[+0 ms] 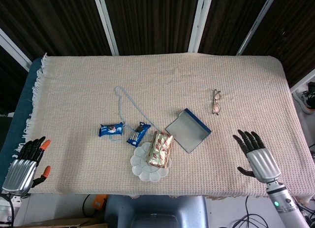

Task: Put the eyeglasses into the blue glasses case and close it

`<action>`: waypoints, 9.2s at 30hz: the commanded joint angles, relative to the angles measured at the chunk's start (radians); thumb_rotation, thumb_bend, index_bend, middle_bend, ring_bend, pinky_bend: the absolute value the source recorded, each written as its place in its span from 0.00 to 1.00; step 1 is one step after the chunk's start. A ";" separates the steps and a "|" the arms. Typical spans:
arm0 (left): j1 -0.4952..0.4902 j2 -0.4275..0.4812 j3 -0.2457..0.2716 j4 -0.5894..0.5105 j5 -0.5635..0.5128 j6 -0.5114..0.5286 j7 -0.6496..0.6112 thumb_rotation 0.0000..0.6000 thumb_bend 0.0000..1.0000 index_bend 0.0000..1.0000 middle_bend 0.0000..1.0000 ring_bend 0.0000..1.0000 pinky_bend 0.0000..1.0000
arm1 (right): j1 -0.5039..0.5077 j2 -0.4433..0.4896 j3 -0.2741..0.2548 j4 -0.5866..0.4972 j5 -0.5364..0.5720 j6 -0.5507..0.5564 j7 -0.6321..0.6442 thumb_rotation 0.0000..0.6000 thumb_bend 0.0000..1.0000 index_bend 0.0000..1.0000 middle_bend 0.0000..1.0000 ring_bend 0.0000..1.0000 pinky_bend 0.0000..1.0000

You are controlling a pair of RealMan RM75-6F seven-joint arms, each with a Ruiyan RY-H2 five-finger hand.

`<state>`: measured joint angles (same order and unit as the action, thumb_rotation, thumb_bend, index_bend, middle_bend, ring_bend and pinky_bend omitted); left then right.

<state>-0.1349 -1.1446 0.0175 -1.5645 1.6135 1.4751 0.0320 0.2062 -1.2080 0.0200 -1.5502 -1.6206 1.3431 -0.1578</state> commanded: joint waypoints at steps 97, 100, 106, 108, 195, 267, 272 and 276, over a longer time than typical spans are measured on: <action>-0.008 0.010 0.003 -0.006 -0.004 -0.022 -0.010 1.00 0.39 0.00 0.00 0.00 0.08 | 0.715 -0.399 0.147 0.286 0.834 -0.488 -0.864 1.00 0.44 0.33 0.00 0.00 0.00; -0.005 0.014 0.005 -0.005 0.001 -0.012 -0.020 1.00 0.39 0.00 0.00 0.00 0.08 | 0.728 -0.408 0.138 0.270 0.850 -0.470 -0.886 1.00 0.44 0.32 0.00 0.00 0.00; 0.000 0.019 0.006 -0.004 0.008 0.001 -0.032 1.00 0.39 0.00 0.00 0.00 0.08 | 0.730 -0.405 0.127 0.246 0.854 -0.450 -0.892 1.00 0.44 0.32 0.00 0.00 0.00; 0.003 0.021 0.006 -0.001 0.011 0.007 -0.041 1.00 0.39 0.00 0.00 0.00 0.08 | 0.720 -0.387 0.119 0.224 0.838 -0.432 -0.872 1.00 0.44 0.31 0.00 0.00 0.00; -0.028 -0.005 -0.014 -0.016 -0.054 -0.074 0.032 1.00 0.40 0.00 0.00 0.00 0.08 | 0.751 -0.482 0.038 0.835 0.566 -0.651 -0.652 1.00 0.40 0.21 0.00 0.00 0.00; -0.038 -0.034 0.003 -0.021 -0.040 -0.082 0.099 1.00 0.41 0.00 0.00 0.00 0.08 | 0.614 -0.422 0.039 0.906 0.521 -0.742 -0.689 1.00 0.51 0.51 0.00 0.00 0.00; -0.037 -0.033 0.002 -0.019 -0.043 -0.081 0.097 1.00 0.41 0.00 0.00 0.00 0.08 | 0.619 -0.442 0.036 0.933 0.516 -0.758 -0.685 1.00 0.51 0.51 0.00 0.00 0.00; -0.040 -0.034 0.001 -0.018 -0.048 -0.088 0.098 1.00 0.41 0.00 0.00 0.00 0.08 | 0.620 -0.449 0.036 0.947 0.508 -0.759 -0.673 1.00 0.51 0.51 0.00 0.00 0.00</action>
<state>-0.1744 -1.1784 0.0186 -1.5827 1.5659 1.3874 0.1298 0.8262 -1.6552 0.0565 -0.6054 -1.1106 0.5837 -0.8327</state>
